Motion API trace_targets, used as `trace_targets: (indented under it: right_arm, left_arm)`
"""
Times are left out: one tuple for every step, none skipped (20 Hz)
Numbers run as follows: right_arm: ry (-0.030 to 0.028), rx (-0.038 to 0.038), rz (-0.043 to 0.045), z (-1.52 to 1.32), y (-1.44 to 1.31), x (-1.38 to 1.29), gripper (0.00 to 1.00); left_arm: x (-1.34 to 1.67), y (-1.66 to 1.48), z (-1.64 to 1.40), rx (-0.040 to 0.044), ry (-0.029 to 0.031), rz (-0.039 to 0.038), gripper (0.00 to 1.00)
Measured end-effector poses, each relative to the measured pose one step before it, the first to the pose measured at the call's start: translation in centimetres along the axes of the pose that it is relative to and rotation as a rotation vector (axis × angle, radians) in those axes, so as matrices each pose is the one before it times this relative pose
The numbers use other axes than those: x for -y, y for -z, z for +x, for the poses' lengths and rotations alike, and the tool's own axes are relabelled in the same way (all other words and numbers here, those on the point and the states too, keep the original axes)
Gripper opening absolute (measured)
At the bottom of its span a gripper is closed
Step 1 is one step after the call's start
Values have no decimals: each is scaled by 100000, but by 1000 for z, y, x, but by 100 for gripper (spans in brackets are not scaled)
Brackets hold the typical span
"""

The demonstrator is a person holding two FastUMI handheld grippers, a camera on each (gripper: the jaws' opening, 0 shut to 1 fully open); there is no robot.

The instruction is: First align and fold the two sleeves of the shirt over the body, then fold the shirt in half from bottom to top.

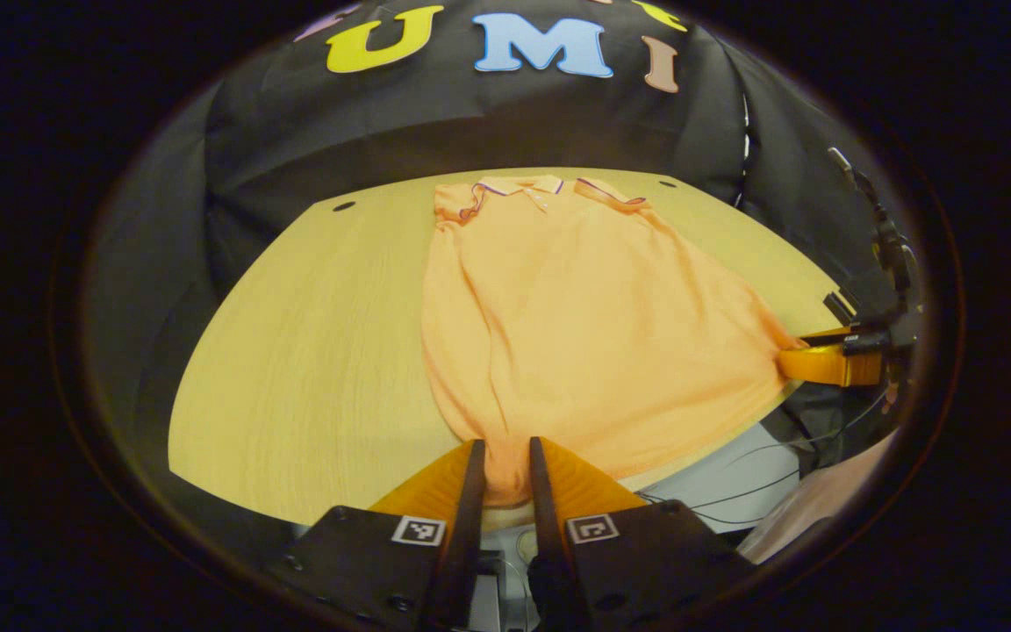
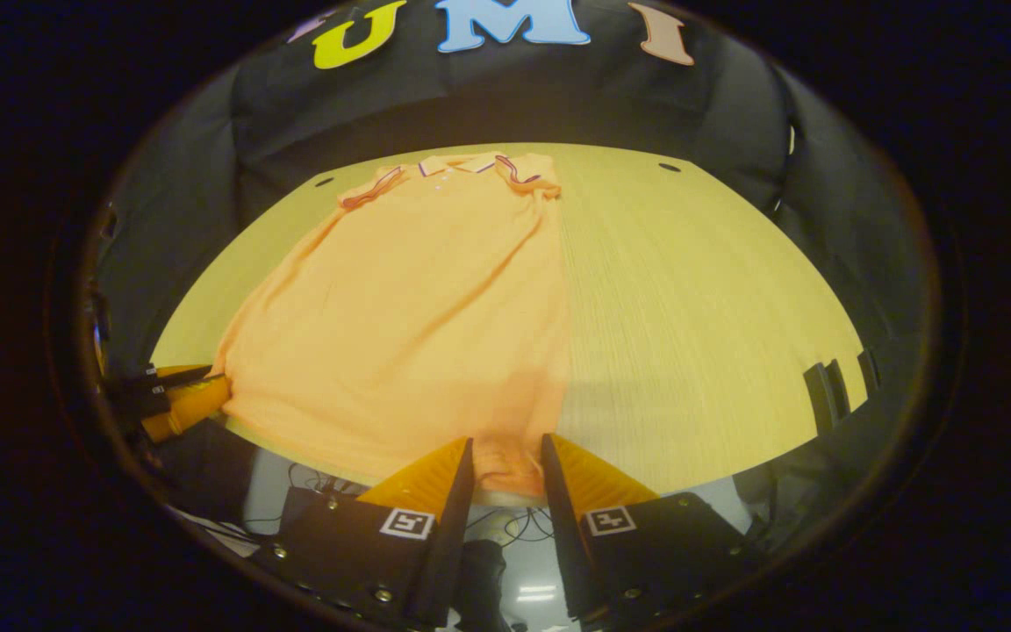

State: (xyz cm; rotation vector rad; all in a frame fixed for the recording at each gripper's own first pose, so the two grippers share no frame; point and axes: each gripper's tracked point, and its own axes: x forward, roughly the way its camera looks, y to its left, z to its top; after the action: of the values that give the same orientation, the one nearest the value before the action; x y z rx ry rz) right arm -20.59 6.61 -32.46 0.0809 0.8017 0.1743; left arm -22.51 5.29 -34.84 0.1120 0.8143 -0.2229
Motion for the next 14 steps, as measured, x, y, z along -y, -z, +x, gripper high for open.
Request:
trace_targets:
  right_arm:
    - [-2992, -63, 996, 280, -66, -652, 48]
    - [-898, 863, 3818, -230, -31, 101, 32]
    - [-1317, -1257, 1264, 19, 193, -340, 15]
    - [-1573, 796, -333, 25, -309, 35, 15]
    - [-1105, -751, 3106, 293, 122, 116, 9]
    - [-2246, -389, 2130, -136, -84, -187, 4]
    - [-2141, -436, 1836, -181, 61, -266, 4]
    - [-1596, 557, 1082, -240, -345, 115, 4]
    - [-1211, 714, 106, -382, -282, 203, 4]
    - [-1612, 1253, 261, -487, -561, 9, 4]
    - [-2234, 1594, -91, -509, -674, -295, 4]
    - [-2057, 2474, -931, -551, -935, -159, 4]
    - [-1296, 1899, -1560, -424, -905, -100, 4]
    - [-948, 1511, -1481, -416, -962, -79, 4]
  left_arm:
    - [53, -143, 101, 189, 213, 178, 28]
    - [36, 30, -38, 312, -110, -85, 28]
    - [-160, -75, -21, 808, -1190, -2307, 26]
    - [-13, -183, 123, 136, -804, -1290, 10]
    - [-22, -43, 105, -614, -938, -636, 10]
    - [-9, 77, -123, -364, -1330, -912, 9]
    - [-8, -14, 40, -886, -1237, -614, 9]
    - [39, 54, -216, -562, -1159, -544, 9]
    - [112, -25, -152, -272, -1130, -1117, 9]
    - [136, -159, -289, -16, -1103, -1393, 10]
    - [73, -287, -341, 436, -982, -1163, 10]
    - [29, -902, -317, 1805, -1278, -1233, 9]
    - [60, -1072, -448, 1758, -1075, -937, 9]
    - [161, -905, -437, 1423, -751, -720, 9]
